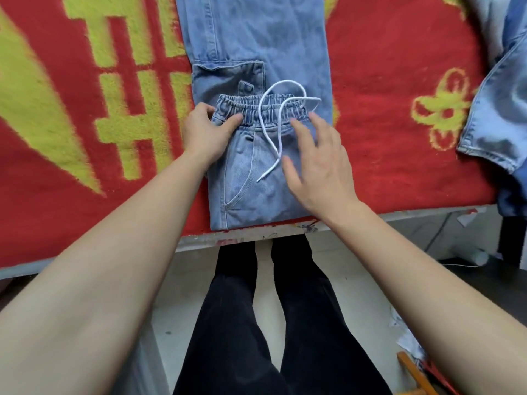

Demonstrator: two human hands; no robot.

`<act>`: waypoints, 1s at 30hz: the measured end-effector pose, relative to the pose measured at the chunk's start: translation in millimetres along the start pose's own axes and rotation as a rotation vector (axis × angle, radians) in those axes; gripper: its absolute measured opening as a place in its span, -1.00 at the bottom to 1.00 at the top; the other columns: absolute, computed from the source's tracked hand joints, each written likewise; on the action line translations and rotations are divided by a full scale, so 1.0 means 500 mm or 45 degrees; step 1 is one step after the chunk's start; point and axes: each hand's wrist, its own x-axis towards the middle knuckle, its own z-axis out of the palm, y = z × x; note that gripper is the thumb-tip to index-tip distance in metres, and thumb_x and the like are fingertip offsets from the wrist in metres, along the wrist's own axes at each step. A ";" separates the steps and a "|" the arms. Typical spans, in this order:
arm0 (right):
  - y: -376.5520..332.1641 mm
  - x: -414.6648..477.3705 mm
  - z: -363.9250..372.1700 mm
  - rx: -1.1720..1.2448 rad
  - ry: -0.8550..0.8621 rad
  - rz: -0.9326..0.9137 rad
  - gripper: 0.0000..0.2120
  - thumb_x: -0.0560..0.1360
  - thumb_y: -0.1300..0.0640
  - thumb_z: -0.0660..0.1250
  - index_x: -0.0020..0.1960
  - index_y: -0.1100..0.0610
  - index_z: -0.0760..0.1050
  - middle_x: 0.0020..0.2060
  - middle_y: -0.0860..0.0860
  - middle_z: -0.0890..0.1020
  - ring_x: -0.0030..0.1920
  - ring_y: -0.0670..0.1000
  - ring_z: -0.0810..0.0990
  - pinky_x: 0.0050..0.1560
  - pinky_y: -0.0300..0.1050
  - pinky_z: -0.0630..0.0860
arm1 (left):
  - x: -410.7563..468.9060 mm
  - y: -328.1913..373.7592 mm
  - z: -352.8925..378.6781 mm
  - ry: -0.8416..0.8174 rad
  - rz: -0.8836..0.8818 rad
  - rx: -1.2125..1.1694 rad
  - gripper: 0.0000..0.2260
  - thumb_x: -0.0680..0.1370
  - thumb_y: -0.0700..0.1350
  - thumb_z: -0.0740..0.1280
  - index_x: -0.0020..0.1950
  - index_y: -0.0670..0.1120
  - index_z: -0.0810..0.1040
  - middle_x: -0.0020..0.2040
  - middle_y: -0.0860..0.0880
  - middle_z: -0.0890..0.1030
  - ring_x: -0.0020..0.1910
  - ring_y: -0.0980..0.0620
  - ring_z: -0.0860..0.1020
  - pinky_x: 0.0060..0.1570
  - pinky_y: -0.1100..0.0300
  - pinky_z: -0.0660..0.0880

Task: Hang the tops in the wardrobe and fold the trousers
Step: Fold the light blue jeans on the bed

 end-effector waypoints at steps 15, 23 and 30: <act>0.094 -0.113 0.073 -0.275 -0.264 -0.370 -0.16 0.44 -0.12 0.28 0.59 0.25 0.14 0.58 0.29 0.05 0.58 0.36 -0.02 0.49 0.40 0.05 | -0.232 -0.035 0.014 0.176 1.010 0.584 -0.54 0.35 -0.16 0.32 0.26 -0.19 0.55 0.34 -0.29 0.45 0.37 -0.29 0.37 0.33 -0.19 0.30; 0.123 -0.099 0.109 -0.588 -0.519 -0.200 -0.05 0.48 0.06 0.37 0.62 0.21 -0.19 0.61 0.22 -0.15 0.57 0.39 -0.12 0.47 0.35 0.17 | -0.246 -0.120 0.050 -0.302 0.733 1.290 0.05 0.40 -0.06 0.47 0.60 0.00 -0.26 0.58 -0.29 -0.24 0.52 -0.45 -0.22 0.46 -0.37 -0.05; 0.104 -0.082 0.018 -0.370 -0.728 -0.190 -0.17 0.53 0.13 0.34 0.63 0.16 -0.08 0.62 0.10 0.04 0.58 0.29 0.07 0.42 0.14 0.32 | -0.263 -0.055 -0.007 -0.589 0.494 0.841 -0.20 0.43 -0.33 0.29 0.61 0.00 0.04 0.62 -0.16 -0.17 0.56 -0.26 -0.27 0.48 -0.22 0.12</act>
